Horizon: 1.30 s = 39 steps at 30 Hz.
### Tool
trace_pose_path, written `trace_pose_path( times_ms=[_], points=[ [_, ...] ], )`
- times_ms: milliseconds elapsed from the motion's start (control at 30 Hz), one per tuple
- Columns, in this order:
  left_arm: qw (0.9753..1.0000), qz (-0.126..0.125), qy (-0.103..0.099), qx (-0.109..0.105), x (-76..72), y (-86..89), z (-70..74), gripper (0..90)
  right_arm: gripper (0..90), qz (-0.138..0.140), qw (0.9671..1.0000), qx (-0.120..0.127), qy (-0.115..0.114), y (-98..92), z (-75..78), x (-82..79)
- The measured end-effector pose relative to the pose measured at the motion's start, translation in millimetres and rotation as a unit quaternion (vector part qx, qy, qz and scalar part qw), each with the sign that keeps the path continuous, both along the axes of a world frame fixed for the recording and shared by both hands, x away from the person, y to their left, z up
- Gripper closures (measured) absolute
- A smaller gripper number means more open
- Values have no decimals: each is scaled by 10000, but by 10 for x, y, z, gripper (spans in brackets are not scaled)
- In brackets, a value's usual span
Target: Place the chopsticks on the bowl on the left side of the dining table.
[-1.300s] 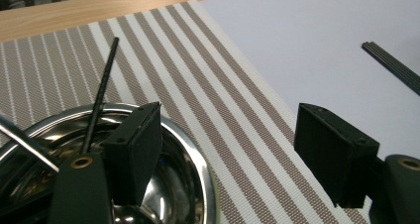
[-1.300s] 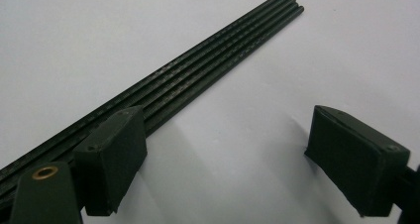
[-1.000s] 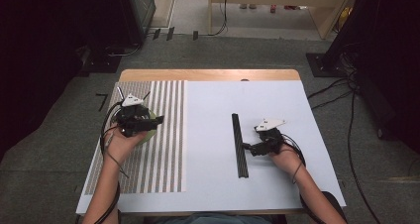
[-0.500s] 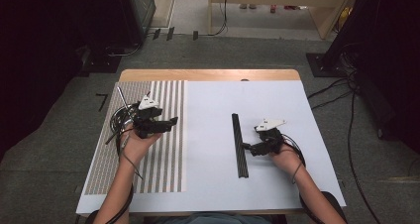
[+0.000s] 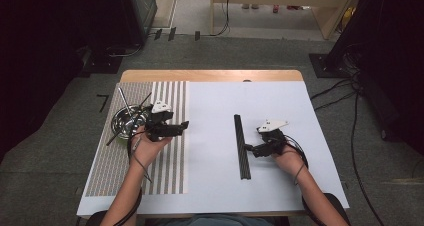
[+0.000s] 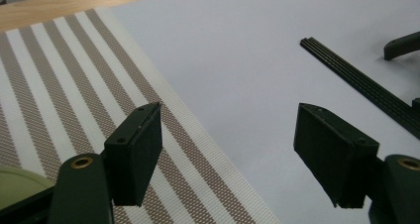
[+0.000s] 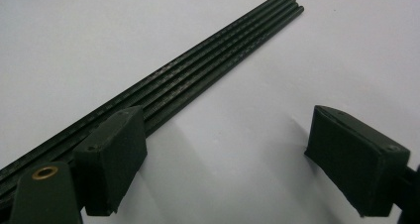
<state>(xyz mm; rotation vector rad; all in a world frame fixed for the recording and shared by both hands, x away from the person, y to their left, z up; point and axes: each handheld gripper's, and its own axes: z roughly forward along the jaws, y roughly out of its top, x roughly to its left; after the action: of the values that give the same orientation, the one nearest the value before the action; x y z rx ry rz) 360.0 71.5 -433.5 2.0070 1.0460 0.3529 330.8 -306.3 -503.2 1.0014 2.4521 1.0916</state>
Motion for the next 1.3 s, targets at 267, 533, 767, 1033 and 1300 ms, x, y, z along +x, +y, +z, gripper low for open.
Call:
trace_pose_path(
  times_ms=[267,533,767,1033,1300],
  points=[
    [9998,-98,41,-152,-19,-105,-56,273,152,-9,10000,-1,5,1,1,-2],
    [9999,-121,-80,-46,-78,-246,-95,280,152,-3,10000,-1,1,1,1,0],
    [9993,-361,23,47,-114,-378,-149,282,151,-2,10000,-3,5,0,1,0],
    [9988,-495,16,57,-149,-489,-183,282,151,-10,10000,-3,11,1,2,1],
    [9983,-584,47,80,-174,-586,-224,282,151,-12,10000,-1,12,0,2,1]
  ],
)
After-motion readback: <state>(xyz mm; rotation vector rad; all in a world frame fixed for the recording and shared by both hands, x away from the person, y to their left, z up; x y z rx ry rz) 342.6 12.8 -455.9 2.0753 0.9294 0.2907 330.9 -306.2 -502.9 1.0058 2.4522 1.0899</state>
